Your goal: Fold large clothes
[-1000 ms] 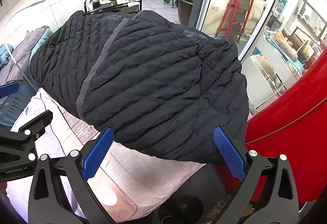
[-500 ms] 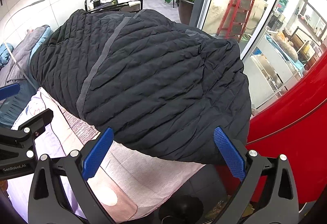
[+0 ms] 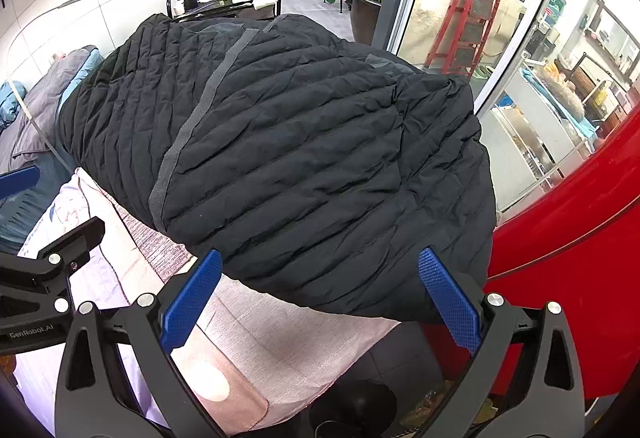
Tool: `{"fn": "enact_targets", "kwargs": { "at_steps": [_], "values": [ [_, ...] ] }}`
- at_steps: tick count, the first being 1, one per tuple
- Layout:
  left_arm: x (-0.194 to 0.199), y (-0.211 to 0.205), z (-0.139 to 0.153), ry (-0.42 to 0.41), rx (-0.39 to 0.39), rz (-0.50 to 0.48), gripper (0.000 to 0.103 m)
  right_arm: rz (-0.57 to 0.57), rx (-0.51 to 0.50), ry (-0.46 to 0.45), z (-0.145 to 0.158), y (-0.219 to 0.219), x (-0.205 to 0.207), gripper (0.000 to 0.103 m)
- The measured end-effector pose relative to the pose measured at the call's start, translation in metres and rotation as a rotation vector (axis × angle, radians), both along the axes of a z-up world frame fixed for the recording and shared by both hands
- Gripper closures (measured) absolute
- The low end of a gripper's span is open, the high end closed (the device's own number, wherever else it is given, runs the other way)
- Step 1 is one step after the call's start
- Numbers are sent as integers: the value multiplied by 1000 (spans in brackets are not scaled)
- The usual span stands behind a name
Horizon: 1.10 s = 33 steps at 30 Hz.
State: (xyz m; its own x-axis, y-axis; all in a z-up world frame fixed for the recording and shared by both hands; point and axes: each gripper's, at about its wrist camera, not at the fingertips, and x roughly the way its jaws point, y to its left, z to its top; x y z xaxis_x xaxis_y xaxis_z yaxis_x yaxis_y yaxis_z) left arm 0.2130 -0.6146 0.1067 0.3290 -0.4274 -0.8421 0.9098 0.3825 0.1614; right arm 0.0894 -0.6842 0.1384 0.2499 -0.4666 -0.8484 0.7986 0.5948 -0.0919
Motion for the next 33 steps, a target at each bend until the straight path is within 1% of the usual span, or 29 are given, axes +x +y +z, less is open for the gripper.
{"fn": "enact_targets", "kwargs": {
  "at_steps": [6,12,19,23,27,33],
  "values": [
    [2,1,-1,17,-4,8,6,2,0,0,-1,-1,1,6],
    [1,0,-2,13,7,2,6,0,5,1,-3,-1,1,6],
    [4,0,-1,54,-7,16,6,2,5,0,-3,-2,2,6],
    [5,0,0,32,-4,33,6,3,7,-1,-4,-1,2,6],
    [8,-1,-3,54,3,48,6,6,10,-1,-5,-1,0,6],
    [6,-2,-1,20,4,43,6,5,9,2,-5,-2,0,6]
  ]
}}
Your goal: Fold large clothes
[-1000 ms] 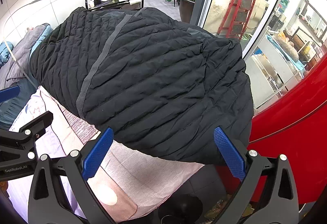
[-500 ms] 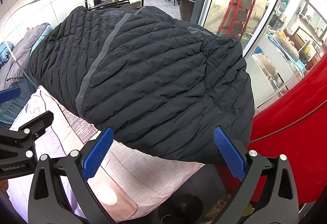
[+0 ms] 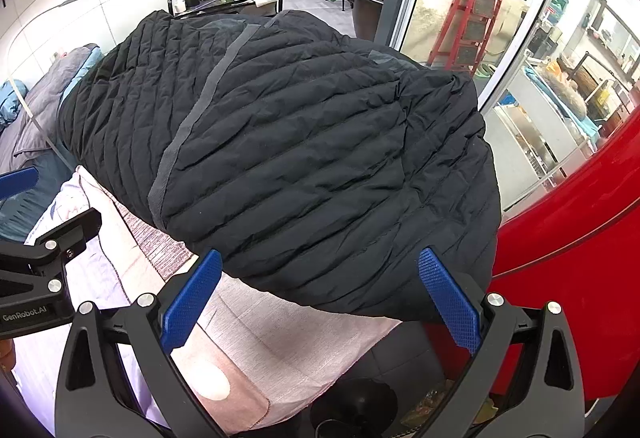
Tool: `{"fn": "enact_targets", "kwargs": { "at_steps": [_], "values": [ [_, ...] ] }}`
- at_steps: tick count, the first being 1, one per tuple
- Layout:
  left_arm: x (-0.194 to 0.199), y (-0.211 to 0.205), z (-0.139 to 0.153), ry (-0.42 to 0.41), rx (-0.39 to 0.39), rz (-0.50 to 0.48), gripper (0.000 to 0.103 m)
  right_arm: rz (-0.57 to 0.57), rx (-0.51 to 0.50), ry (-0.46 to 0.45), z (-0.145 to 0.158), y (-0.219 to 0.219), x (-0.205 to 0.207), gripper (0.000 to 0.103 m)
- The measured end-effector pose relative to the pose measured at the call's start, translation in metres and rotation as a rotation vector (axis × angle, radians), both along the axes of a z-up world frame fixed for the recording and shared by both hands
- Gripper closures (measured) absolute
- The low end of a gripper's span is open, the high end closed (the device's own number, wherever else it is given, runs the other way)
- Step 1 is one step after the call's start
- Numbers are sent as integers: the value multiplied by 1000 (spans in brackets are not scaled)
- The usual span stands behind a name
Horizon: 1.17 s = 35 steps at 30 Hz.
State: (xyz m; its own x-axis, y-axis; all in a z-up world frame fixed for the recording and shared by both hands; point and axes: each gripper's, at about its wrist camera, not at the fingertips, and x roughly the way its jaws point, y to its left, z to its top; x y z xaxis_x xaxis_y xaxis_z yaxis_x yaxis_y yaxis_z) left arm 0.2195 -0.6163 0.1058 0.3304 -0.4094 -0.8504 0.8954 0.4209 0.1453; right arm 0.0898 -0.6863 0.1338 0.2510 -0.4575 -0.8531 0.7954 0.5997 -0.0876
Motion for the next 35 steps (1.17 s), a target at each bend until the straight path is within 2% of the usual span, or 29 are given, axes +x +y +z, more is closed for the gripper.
{"fn": "enact_targets", "kwargs": {
  "at_steps": [15,22,29,35],
  "values": [
    [0,-1,-4,7,20,-7,6,7,-10,16,-1,1,5,6],
    [-1,2,-2,3,-19,-22,6,14,-19,31,-3,1,8,6],
    [-5,-2,-6,-35,24,-26,6,15,-18,33,-4,2,8,6],
    [-5,-2,-5,-27,27,-26,6,15,-19,36,-5,3,8,6]
  ]
}}
